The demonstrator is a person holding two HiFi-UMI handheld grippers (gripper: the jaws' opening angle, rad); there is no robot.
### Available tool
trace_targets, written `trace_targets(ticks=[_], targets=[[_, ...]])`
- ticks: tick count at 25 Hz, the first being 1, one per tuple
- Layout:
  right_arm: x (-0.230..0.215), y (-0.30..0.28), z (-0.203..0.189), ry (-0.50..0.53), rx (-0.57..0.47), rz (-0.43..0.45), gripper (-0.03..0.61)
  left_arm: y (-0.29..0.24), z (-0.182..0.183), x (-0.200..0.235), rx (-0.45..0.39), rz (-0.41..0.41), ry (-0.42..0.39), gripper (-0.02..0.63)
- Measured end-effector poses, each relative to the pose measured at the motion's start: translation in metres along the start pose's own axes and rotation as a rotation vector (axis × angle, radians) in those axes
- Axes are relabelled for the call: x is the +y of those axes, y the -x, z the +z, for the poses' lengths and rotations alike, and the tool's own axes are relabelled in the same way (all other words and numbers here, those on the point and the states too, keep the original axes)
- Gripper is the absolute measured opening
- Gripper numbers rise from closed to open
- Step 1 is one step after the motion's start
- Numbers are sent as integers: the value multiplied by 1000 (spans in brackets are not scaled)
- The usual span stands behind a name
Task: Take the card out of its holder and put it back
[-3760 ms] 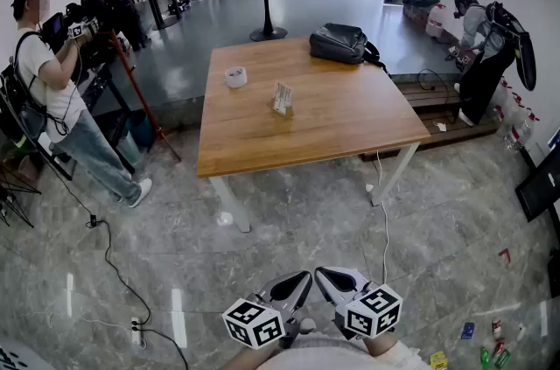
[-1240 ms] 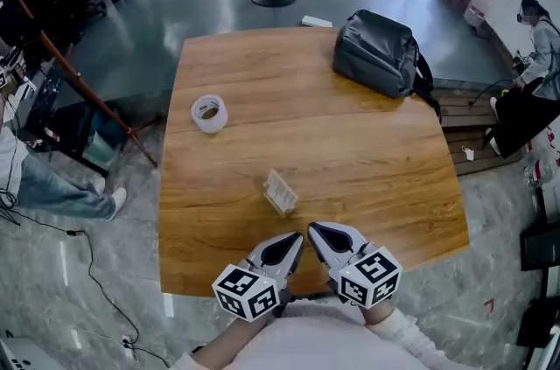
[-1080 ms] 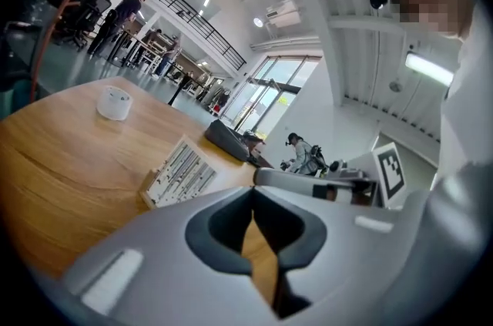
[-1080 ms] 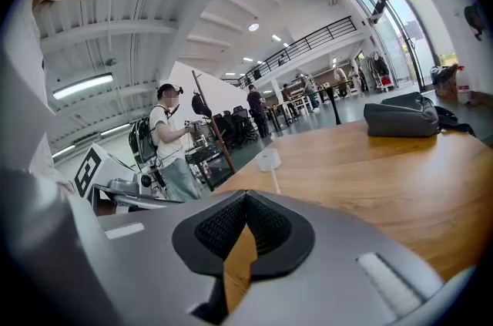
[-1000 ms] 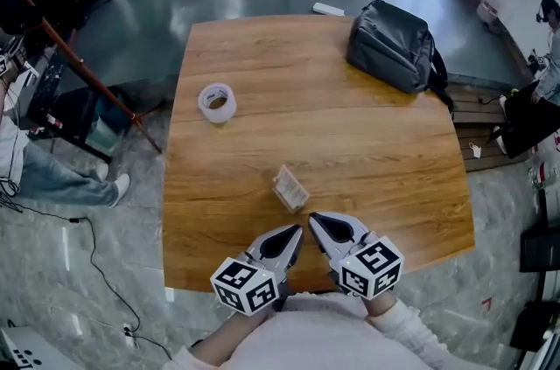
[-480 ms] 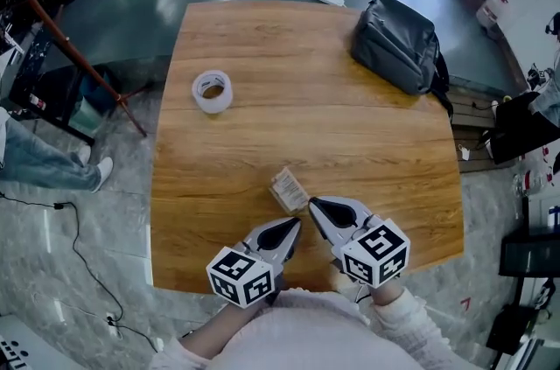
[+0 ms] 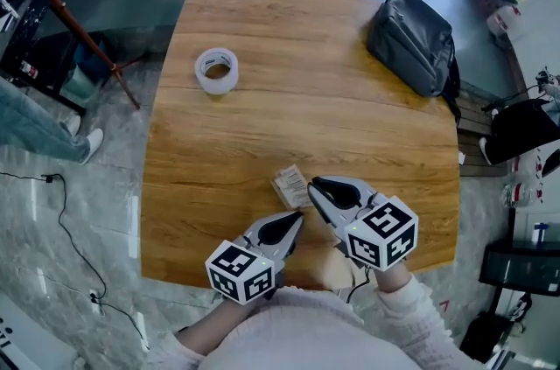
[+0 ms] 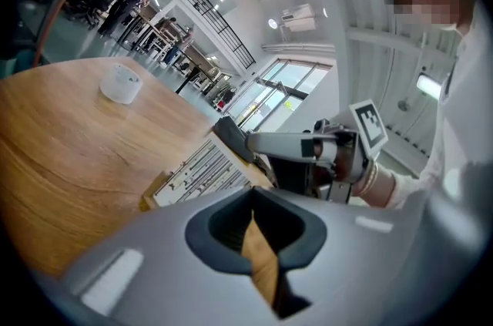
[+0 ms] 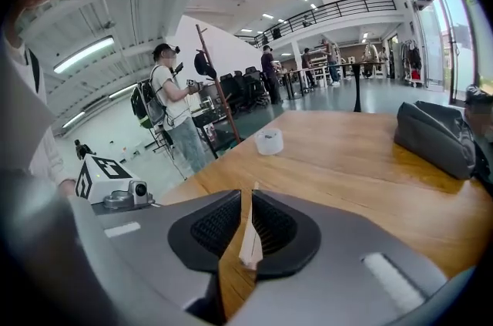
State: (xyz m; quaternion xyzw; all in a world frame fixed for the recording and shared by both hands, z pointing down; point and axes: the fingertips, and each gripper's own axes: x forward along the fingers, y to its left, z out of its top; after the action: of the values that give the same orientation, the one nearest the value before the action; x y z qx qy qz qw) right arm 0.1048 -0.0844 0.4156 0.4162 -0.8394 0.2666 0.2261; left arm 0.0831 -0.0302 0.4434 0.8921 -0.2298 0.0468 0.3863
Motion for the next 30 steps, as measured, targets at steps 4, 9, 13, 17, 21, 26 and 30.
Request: trace_targets(ticks=[4,9,13,17,21,26,30], targets=[[-1,-13,-1,13,60,18,65,2,-3,12,-15,22,51,8],[-4,-27,-9,12,148,60,94,-1,-7,22,-21,30,81,8],[-2,-36,-20,52,231,74,101,-3,-9,29,-25,35,102,8],[-3,-38,-24,38,237,73,96,-3,-9,32,-31,39,108,8],[-6,-39,-23,26,247,47,55,-1,-9,34,-36,43,115,8],[-11,-39,-21,31,248,0,14,0,-6,34,-45,43,117,8],[-11,-39,-22,29,257,-11,14,0,-6,34,-48,40,119,8]])
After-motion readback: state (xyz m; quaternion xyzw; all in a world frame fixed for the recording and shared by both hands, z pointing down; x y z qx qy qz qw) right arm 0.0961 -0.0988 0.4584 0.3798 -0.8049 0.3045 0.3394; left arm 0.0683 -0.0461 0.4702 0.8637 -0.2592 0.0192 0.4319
